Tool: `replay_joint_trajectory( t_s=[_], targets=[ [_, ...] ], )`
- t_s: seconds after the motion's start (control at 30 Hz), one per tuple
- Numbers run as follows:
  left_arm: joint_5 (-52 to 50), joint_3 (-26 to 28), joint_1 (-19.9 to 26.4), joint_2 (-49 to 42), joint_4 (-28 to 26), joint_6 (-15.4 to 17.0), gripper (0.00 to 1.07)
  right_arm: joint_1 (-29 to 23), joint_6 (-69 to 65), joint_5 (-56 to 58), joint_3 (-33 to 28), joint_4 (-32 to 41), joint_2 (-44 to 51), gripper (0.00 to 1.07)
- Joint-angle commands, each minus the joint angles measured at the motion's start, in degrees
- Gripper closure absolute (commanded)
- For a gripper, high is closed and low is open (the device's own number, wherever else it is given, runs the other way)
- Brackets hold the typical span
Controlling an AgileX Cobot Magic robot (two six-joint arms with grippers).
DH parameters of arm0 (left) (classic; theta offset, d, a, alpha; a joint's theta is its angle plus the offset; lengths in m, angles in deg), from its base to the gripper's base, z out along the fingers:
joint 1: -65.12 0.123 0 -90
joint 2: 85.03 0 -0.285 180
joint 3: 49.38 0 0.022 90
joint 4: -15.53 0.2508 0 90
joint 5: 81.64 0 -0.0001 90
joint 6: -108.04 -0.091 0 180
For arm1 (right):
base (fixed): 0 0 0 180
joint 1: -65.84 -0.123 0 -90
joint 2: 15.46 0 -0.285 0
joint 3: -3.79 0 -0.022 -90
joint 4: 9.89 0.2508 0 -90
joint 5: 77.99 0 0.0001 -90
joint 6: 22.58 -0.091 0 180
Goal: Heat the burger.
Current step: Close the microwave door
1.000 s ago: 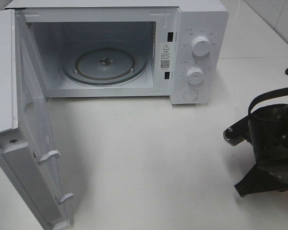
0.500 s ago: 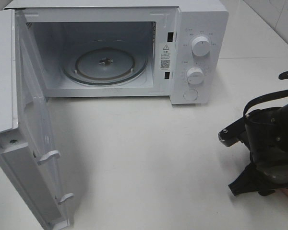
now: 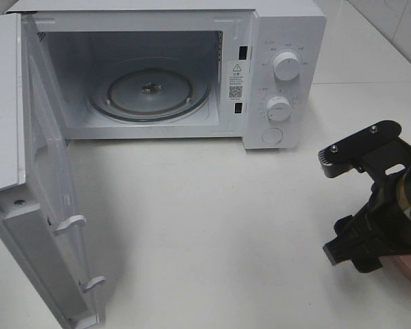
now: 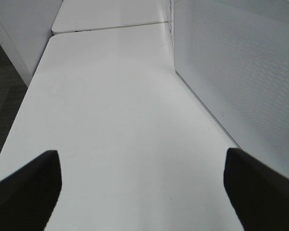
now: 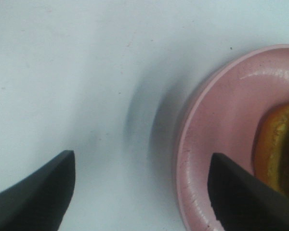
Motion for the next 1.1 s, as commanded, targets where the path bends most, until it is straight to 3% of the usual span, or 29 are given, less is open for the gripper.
replay_joint_trajectory(
  t_s=[0.03,0.17,0.43,0.8,1.1],
  targets=[
    [-0.46,-0.23,0.17,-1.20,0.06,0.40,0.22,0.17,6.82,0.74,0.11,6.25,4.18,0.31],
    [-0.46,-0.23,0.17,-1.20,0.06,0.40,0.22,0.17,18.28,1.15,0.11,17.02,12.89,0.31],
    [-0.46,-0.23,0.17,-1.20,0.06,0.40,0.22,0.17,31.46,4.53,0.11,27.96,24.47,0.31],
    [-0.46,-0.23,0.17,-1.20,0.06,0.40,0.22,0.17,34.43,19.25,0.11,30.65,36.27,0.31],
    [-0.46,-0.23,0.17,-1.20,0.06,0.40,0.22,0.17,34.89,23.95,0.06,31.11,44.58,0.31]
  ],
)
